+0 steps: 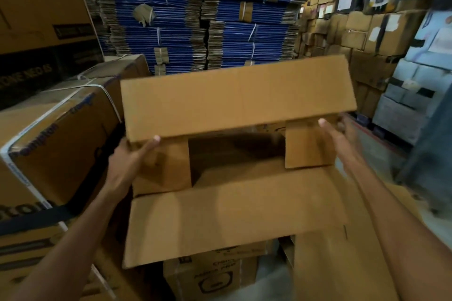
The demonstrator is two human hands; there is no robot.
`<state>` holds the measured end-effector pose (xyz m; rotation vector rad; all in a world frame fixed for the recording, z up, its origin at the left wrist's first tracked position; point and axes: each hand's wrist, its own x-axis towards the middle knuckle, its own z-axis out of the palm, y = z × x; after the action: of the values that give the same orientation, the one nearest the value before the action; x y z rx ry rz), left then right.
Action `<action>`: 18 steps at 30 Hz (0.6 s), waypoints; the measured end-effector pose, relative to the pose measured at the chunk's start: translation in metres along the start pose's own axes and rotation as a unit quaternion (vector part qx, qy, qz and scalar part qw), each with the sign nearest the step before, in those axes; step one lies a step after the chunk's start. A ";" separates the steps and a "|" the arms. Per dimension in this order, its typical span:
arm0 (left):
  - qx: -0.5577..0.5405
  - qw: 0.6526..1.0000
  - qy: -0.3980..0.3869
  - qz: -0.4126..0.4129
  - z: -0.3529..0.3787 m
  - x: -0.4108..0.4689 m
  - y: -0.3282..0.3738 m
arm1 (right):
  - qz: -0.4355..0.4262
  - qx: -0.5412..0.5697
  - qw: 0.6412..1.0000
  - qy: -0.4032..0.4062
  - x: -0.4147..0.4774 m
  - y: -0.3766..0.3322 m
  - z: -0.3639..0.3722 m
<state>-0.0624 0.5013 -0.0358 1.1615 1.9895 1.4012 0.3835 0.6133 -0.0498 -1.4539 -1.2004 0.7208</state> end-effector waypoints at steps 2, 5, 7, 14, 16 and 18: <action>0.037 0.999 0.017 0.017 -0.012 0.009 0.024 | -0.029 -0.030 0.999 -0.003 0.009 -0.025 0.000; 0.096 0.995 0.009 0.036 -0.022 0.018 0.048 | -0.062 -0.111 0.991 -0.032 0.024 -0.051 0.003; 0.169 0.985 -0.011 0.043 -0.024 0.021 0.056 | -0.064 -0.179 0.980 -0.057 0.028 -0.061 0.008; 0.349 0.936 -0.019 0.034 -0.016 0.031 0.053 | -0.174 -0.458 0.869 -0.060 0.009 -0.070 0.040; 0.364 0.931 -0.016 0.034 -0.015 0.034 0.053 | -0.294 -0.442 0.829 -0.173 -0.023 -0.079 0.056; 0.375 0.926 -0.016 0.027 -0.014 0.037 0.053 | -0.302 -0.405 0.791 -0.347 -0.064 -0.090 0.073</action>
<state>-0.0732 0.5316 0.0217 1.5273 2.5727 0.6076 0.2711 0.5722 0.0069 -1.3110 -2.6414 0.2548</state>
